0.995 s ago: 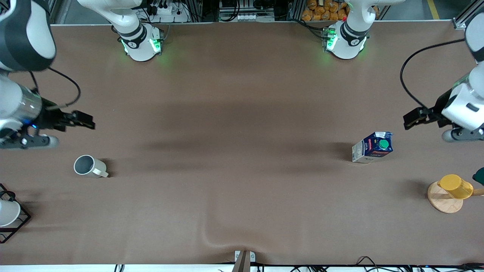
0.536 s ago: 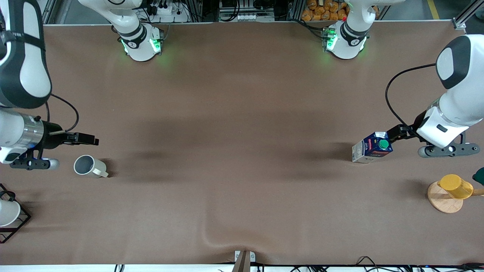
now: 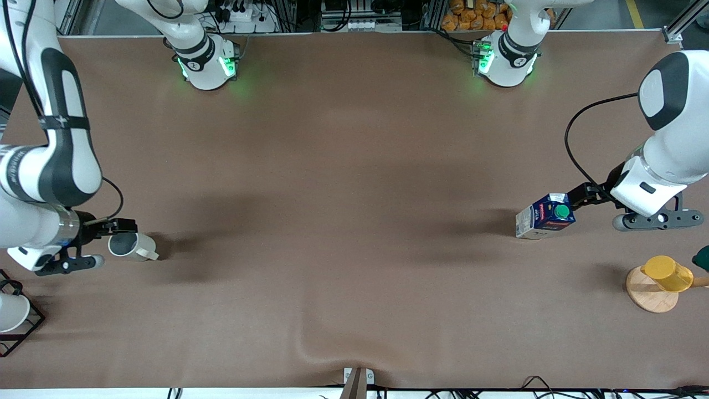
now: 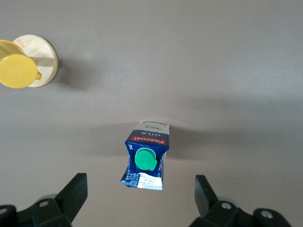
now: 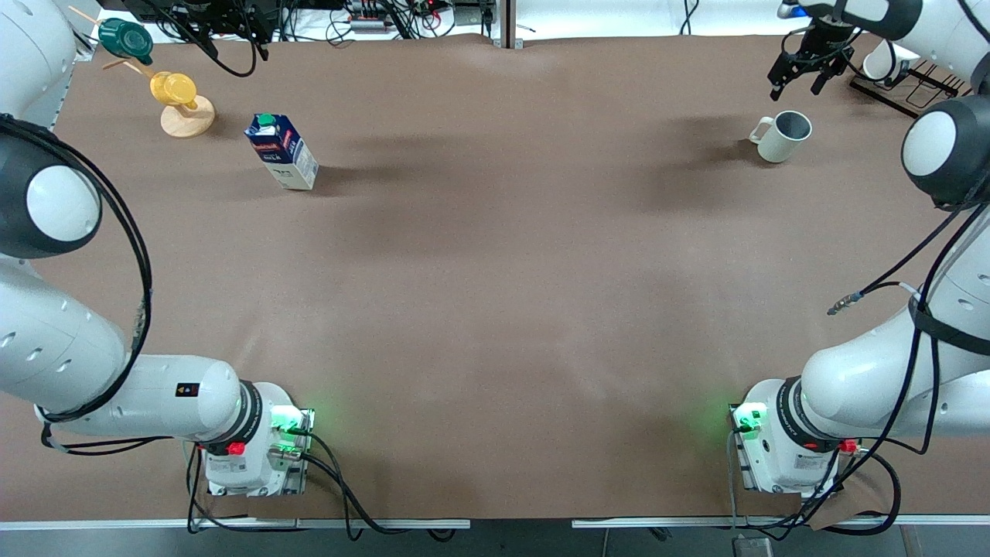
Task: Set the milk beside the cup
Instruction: 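Grasp the milk carton with the left gripper while the right gripper grasps the mug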
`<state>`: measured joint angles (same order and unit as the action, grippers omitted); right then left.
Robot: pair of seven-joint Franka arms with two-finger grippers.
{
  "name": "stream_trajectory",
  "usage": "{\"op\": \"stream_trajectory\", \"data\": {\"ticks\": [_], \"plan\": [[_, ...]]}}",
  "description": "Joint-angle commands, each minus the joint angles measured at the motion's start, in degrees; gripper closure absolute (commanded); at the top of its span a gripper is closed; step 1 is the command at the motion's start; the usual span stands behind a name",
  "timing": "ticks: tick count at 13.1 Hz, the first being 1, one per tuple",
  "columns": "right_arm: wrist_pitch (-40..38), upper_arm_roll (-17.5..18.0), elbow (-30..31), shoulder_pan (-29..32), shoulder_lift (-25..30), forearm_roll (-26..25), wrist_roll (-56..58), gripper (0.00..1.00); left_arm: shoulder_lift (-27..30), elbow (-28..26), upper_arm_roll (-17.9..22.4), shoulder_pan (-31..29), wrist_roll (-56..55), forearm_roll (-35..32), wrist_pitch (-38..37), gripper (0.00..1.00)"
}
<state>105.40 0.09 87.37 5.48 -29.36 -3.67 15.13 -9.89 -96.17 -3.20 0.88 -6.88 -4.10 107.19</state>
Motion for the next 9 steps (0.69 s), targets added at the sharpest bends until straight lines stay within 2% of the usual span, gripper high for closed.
{"op": "stream_trajectory", "data": {"ticks": [1,6,9], "plan": [[4.3,0.4,2.0,-0.1,-0.8,-2.4,2.3,0.0,0.9,-0.9,-0.4,-0.3,0.6,-1.3,0.7,0.0],[10.9,0.5,2.8,-0.2,-5.3,-2.4,9.1,0.0,-1.1,-0.7,-1.2,0.4,0.1,-1.4,2.0,0.0],[10.8,0.4,3.6,0.4,-6.2,-2.3,11.1,0.0,-1.2,-0.2,-1.3,1.7,-1.2,-1.0,2.1,0.0]]}}
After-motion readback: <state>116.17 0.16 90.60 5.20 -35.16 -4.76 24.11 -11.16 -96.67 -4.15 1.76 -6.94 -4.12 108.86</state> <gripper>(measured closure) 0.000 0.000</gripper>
